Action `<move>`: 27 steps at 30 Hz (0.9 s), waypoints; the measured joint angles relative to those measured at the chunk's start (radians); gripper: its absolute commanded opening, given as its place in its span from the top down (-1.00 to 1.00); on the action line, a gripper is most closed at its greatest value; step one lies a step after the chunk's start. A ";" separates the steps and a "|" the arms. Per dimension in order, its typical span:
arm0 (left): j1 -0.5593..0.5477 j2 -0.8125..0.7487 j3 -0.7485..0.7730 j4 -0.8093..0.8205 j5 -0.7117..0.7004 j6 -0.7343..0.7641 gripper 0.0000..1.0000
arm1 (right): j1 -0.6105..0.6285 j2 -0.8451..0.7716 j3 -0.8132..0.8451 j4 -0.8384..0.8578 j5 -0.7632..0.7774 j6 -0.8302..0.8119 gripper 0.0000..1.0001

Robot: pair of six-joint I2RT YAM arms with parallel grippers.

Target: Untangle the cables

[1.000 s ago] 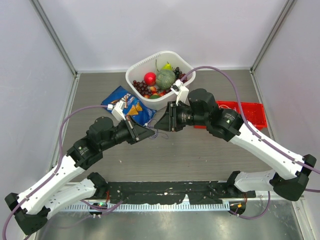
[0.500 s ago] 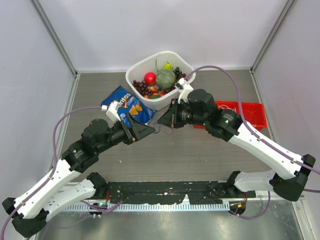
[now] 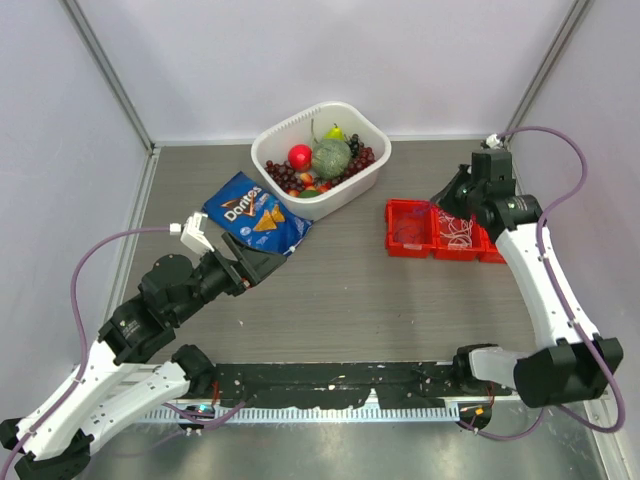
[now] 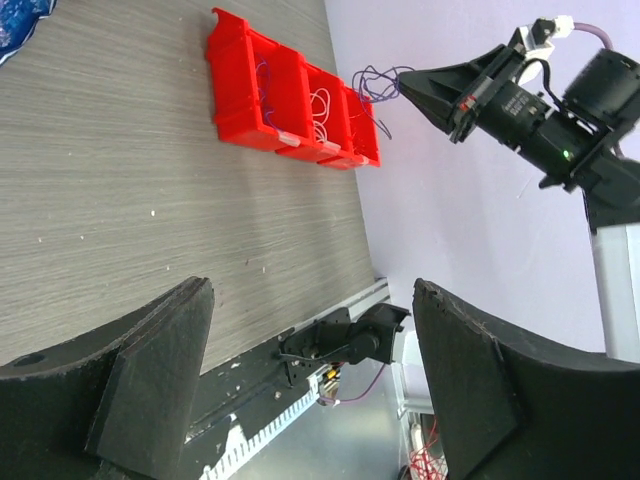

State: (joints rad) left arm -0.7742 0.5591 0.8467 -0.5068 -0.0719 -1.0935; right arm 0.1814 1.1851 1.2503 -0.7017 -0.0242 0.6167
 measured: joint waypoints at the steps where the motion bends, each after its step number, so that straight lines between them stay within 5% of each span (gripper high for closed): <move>1: 0.000 0.001 0.000 -0.005 0.000 0.000 -0.69 | -0.046 0.028 0.000 -0.003 -0.002 -0.008 0.99; 13: 0.000 0.010 0.000 -0.021 0.005 -0.005 -0.68 | -0.147 0.304 -0.071 0.156 -0.293 -0.027 0.98; 27: 0.000 0.064 0.000 -0.011 0.043 -0.008 -0.69 | -0.130 0.549 -0.080 0.170 -0.175 -0.164 0.94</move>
State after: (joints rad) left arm -0.7738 0.6231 0.8467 -0.5182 -0.0292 -1.1015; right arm 0.0509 1.7336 1.1702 -0.5320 -0.1989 0.4530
